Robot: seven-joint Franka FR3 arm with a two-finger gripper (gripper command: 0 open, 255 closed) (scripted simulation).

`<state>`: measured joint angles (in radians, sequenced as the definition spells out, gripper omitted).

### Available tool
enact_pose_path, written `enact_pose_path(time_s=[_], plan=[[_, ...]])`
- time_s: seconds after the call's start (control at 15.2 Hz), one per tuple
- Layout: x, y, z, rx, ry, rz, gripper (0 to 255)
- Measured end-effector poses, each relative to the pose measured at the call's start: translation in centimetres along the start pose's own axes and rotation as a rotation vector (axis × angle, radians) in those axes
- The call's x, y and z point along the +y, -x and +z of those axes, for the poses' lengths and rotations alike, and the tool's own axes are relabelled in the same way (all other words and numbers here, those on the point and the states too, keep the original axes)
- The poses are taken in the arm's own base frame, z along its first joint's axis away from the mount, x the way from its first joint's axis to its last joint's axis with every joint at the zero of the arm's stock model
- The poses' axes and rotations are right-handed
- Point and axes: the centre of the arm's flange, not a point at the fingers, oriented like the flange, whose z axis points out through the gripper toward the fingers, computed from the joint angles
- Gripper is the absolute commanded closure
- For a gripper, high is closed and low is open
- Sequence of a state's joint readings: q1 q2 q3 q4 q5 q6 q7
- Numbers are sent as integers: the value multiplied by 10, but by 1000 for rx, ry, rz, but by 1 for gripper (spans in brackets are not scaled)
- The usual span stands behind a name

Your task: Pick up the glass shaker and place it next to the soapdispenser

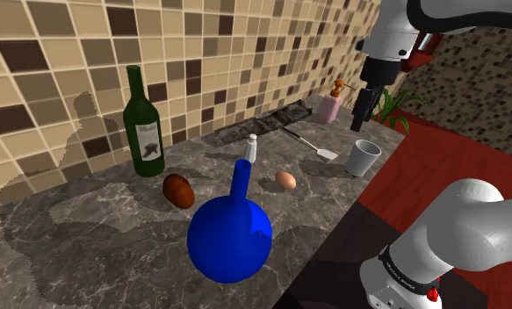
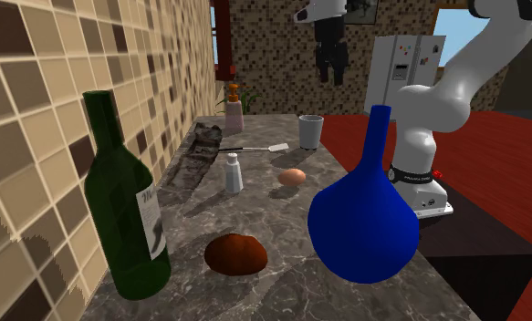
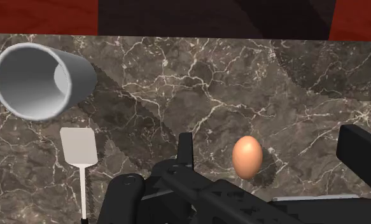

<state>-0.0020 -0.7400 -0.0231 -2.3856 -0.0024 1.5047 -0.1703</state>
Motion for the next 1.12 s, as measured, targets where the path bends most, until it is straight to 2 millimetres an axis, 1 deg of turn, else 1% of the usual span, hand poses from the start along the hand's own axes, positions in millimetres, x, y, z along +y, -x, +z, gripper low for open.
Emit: enact_pose_path(time_s=[0.07, 0.2, 0.4, 0.59, 0.79, 0.92, 1.12], plan=[[0, 0, 0, 0, 0, 0, 0], [-4, -11, 5, 7, 7, 2, 0], [-12, -41, 26, 25, 24, 6, 0], [-21, -73, 43, 46, 42, 10, 0], [-30, -109, 53, 68, 60, 15, 0], [-34, -128, 60, 82, 72, 18, 0], [-45, -162, 77, 103, 90, 22, 0]])
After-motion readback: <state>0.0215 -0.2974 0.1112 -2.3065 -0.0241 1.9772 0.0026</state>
